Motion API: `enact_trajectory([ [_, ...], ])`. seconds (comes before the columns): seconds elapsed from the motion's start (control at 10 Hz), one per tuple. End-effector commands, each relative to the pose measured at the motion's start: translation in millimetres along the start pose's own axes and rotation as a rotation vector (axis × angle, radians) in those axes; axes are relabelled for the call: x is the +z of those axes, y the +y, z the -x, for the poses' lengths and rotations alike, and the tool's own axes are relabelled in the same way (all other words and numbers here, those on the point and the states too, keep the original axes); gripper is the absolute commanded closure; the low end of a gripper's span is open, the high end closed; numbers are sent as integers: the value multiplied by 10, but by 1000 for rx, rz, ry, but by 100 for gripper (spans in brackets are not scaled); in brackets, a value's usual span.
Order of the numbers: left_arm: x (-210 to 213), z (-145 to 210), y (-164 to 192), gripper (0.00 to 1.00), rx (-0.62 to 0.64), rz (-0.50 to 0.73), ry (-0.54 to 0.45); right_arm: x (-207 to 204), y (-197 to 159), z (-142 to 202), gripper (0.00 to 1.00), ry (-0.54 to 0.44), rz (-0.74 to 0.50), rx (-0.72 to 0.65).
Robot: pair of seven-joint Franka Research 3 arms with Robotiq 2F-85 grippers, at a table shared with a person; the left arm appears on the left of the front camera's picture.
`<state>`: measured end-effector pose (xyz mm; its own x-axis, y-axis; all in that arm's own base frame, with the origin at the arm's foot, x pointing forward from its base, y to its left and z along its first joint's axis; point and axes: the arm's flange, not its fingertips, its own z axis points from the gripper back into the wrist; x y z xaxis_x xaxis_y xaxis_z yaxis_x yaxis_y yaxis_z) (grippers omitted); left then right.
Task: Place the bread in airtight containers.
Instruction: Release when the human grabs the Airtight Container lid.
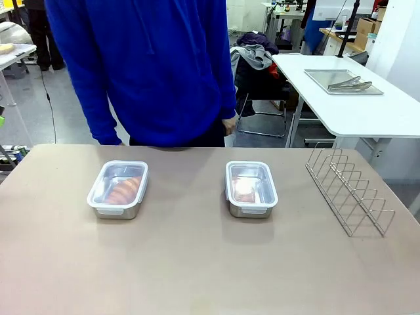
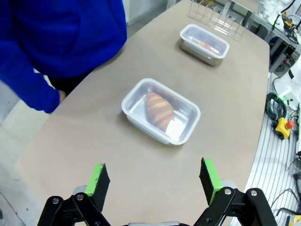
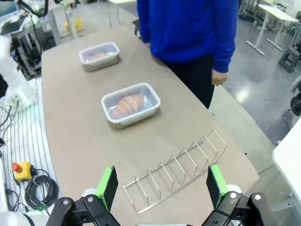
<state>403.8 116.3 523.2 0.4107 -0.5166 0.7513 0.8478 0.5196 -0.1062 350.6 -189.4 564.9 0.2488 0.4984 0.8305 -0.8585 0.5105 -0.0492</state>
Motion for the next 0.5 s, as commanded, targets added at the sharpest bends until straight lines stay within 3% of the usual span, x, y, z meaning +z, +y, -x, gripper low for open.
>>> enact_trajectory([
  [0.0,10,-9,-14,0,-17,7,8,18,-12,-40,0,-15,0,0],
  [0.4,10,-9,-14,0,-17,7,8,18,-12,-40,0,-15,0,0],
])
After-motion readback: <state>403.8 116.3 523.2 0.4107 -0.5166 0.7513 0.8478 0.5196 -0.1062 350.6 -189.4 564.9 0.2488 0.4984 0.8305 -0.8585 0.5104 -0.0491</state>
